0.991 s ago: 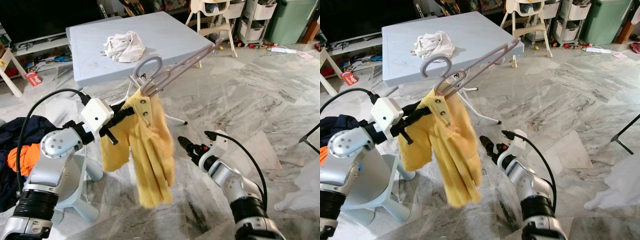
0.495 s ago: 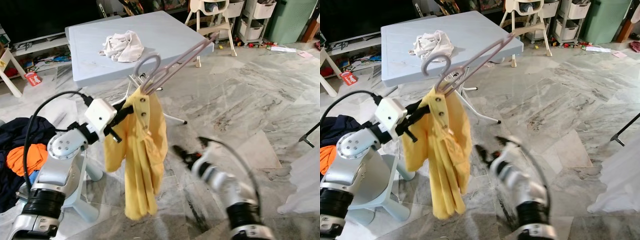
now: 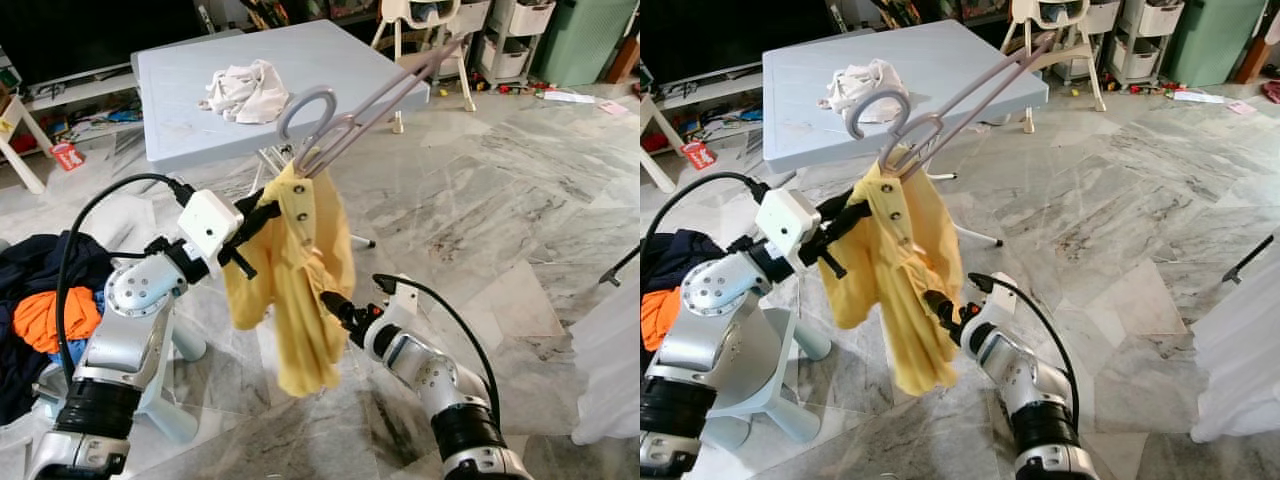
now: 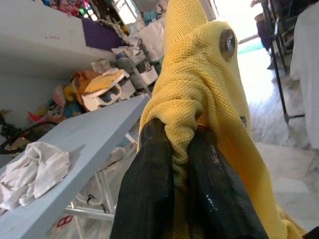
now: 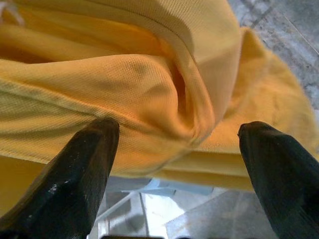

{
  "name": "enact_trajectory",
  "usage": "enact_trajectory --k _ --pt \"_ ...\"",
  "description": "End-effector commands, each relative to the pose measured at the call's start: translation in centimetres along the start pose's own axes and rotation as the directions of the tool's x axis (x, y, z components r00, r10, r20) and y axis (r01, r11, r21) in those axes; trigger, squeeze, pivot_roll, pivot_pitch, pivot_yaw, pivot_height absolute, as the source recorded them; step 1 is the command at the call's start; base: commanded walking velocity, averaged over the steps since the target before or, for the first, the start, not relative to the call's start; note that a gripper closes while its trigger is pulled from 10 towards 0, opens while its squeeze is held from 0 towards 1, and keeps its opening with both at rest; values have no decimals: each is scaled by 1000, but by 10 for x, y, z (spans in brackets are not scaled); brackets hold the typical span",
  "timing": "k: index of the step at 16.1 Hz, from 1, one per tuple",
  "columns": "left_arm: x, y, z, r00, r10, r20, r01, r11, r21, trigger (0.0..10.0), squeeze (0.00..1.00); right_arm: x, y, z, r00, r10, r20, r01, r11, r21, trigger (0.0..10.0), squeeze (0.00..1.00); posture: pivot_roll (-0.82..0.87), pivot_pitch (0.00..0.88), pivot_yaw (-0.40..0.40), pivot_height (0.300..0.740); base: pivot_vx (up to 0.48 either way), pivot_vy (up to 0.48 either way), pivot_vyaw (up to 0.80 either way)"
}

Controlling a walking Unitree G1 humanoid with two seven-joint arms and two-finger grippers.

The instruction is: Hang hanger

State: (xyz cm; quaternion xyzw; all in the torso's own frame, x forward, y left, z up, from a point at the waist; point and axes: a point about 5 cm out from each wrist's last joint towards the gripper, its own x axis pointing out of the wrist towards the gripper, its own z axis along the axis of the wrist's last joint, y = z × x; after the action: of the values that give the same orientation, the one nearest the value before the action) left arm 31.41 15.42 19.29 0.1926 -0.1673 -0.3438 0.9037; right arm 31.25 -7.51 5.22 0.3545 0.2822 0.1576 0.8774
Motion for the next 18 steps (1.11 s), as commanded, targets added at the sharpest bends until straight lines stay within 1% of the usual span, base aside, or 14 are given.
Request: enact_trajectory --k 1,3,5,7,8,9,11,12,13,15,16,17,18 --pt "0 1 9 999 20 38 -20 1000 2 0 0 4 6 0 1000 6 5 -6 1000 8 10000 0 79 32 80 740 0 0 0" --pt "-3 -6 11 999 17 46 -16 1000 -12 0 0 5 7 4 999 15 36 -16 999 39 10000 0 87 33 78 740 0 0 0" --pt "-7 -6 9 999 23 30 -23 1000 -20 0 0 5 6 9 997 37 69 -41 998 56 10000 0 87 33 75 740 0 0 0" --pt "-10 -5 8 999 30 14 -30 999 -20 0 0 2 2 16 989 73 125 -86 991 106 10000 0 88 31 75 740 0 0 0" --pt "-10 -3 8 999 35 11 -35 999 -19 0 0 -2 -2 22 980 99 173 -129 977 169 10000 0 84 31 77 740 0 0 0" --pt "-10 -2 9 999 37 11 -36 999 -18 0 0 -4 -5 25 975 108 195 -147 970 196 10000 0 84 31 77 740 0 0 0" --pt "-5 -1 12 999 29 24 -29 999 -14 0 0 -3 -10 19 981 90 170 -125 970 207 10000 0 81 31 81 740 0 0 0" --pt "-3 -2 14 999 23 33 -23 1000 -15 0 0 -2 -8 16 982 98 162 -130 971 199 10000 0 78 32 84 740 0 0 0" --pt "1 -4 17 999 10 48 -10 1000 -16 0 0 1 -2 8 983 118 138 -144 971 190 10000 0 78 33 85 740 0 0 0" --pt "4 -8 21 998 0 62 1 1000 -24 0 0 4 2 0 986 128 108 -147 972 184 10000 0 82 34 84 740 0 0 0" --pt "5 -10 23 997 -3 73 5 1000 -30 0 0 6 2 -5 989 118 84 -131 976 173 5961 0 84 33 83 740 0 0 0" --pt "6 -11 25 997 -5 78 7 999 -32 0 0 7 3 -5 989 119 88 -133 976 170 0 0 86 33 83 740 0 0 0" --pt "7 -12 25 997 -6 80 9 999 -32 0 0 8 4 -4 988 122 91 -136 976 169 0 0 89 32 81 740 0 0 0"
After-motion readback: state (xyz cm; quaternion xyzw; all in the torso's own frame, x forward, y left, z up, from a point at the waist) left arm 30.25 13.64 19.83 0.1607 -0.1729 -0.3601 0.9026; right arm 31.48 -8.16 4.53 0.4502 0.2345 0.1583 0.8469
